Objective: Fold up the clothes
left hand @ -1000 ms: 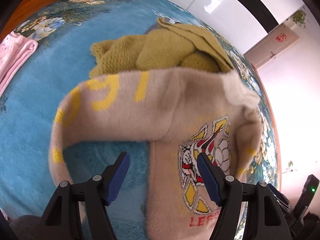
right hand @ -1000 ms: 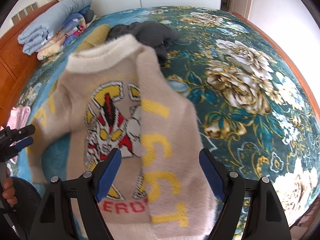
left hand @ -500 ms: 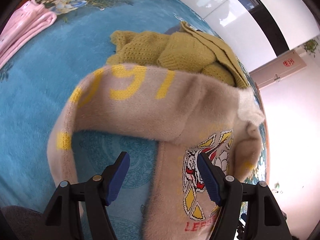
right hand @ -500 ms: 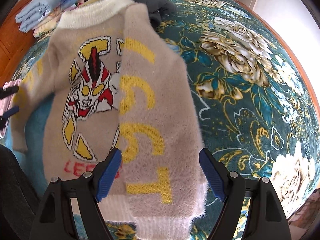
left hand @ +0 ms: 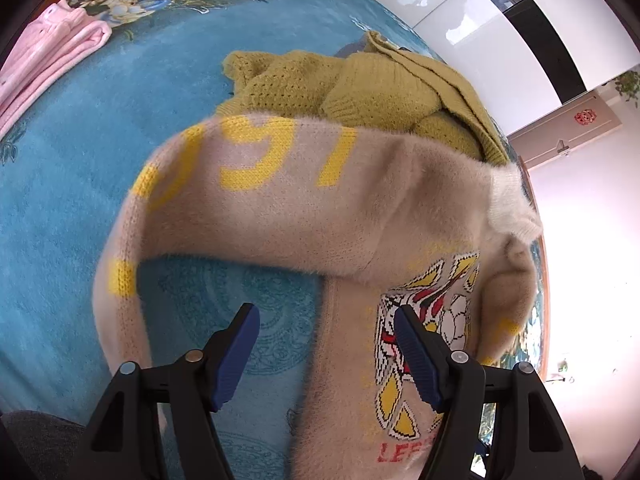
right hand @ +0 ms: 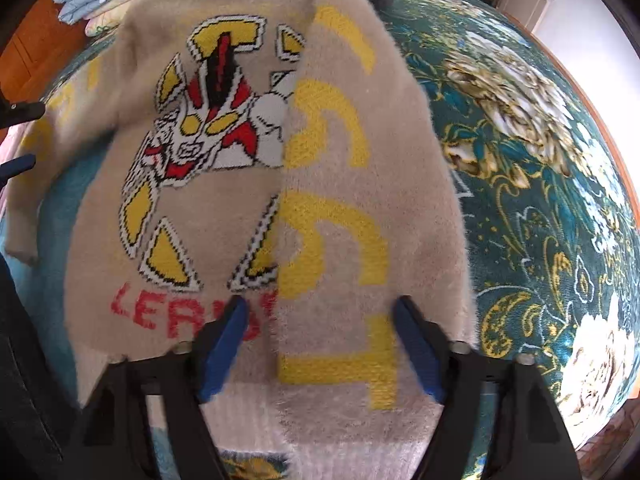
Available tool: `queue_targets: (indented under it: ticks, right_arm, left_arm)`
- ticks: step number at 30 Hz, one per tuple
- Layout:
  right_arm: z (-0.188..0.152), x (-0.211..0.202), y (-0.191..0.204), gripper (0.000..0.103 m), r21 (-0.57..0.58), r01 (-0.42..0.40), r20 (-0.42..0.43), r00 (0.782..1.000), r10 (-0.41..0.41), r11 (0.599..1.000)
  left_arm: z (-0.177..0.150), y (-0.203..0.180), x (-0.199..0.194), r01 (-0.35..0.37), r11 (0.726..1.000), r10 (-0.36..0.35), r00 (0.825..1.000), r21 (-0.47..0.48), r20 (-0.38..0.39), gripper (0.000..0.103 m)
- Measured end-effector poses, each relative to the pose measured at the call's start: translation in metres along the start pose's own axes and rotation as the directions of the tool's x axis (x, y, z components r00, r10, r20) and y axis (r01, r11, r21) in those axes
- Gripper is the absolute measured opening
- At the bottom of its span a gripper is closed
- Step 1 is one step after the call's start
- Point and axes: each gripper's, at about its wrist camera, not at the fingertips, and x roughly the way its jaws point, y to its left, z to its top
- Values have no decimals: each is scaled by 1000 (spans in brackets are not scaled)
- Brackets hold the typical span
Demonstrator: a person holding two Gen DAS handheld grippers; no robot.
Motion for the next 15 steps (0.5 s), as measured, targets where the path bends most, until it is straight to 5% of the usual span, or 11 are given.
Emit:
queue_targets:
  ticks: [5, 11, 15]
  right_arm:
    - [8, -6, -8, 10, 5, -13, -3, 1000, 13, 1000]
    - [24, -34, -55, 8, -21, 98, 79, 992, -97, 995]
    - [57, -48, -109, 8, 23, 252, 136, 958, -253, 967]
  left_arm:
    - [1, 1, 2, -3, 1000, 3, 1000, -11, -7, 73]
    - [1, -1, 9, -10, 1000, 10, 1000, -4, -24, 73]
    - [2, -2, 15, -15, 1000, 15, 999, -7, -33, 73]
